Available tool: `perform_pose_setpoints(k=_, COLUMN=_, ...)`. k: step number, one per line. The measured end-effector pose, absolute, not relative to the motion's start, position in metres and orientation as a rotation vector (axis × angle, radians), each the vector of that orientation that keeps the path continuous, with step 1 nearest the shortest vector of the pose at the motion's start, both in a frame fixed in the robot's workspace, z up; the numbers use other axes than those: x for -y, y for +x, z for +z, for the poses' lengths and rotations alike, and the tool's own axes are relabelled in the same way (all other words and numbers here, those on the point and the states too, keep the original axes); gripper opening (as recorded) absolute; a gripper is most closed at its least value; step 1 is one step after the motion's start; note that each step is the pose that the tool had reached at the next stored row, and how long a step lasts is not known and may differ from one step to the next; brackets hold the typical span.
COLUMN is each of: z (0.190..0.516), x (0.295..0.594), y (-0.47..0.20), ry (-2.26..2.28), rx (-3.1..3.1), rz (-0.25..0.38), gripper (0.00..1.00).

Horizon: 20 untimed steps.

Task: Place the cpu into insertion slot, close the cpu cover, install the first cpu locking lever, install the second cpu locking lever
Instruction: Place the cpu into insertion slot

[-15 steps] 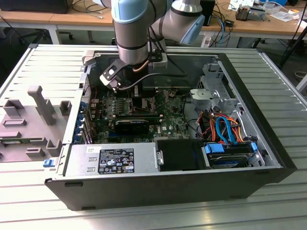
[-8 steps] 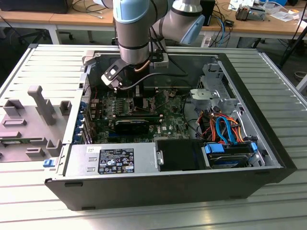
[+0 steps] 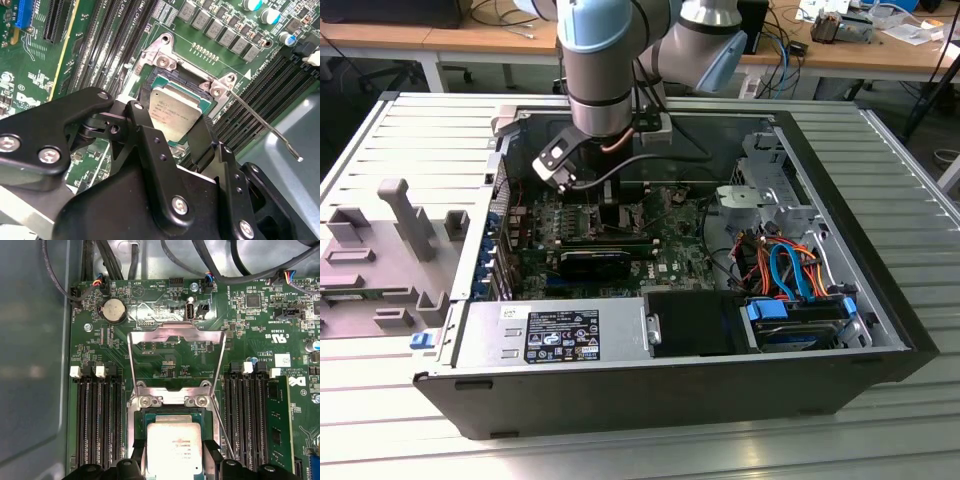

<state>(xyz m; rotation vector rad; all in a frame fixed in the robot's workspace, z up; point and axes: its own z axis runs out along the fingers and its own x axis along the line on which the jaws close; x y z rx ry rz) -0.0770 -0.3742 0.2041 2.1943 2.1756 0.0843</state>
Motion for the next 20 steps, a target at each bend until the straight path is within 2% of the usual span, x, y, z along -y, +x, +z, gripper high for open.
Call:
perform_pose_setpoints(k=15, z=0.2001, x=0.3742, y=-0.0736, ry=2.194, rx=-2.176, rz=0.084, gripper=0.54)
perform_pose_setpoints(k=18, z=0.2001, x=0.3742, y=-0.0736, ry=2.194, rx=-2.176, rz=0.084, gripper=0.55)
perform_pose_setpoints(k=19, z=0.2001, x=0.3742, y=-0.0736, ry=2.194, rx=-2.176, rz=0.084, gripper=0.62)
perform_pose_setpoints(k=20, z=0.2001, x=0.3742, y=-0.0735, ry=2.194, rx=-2.176, rz=0.084, gripper=0.62)
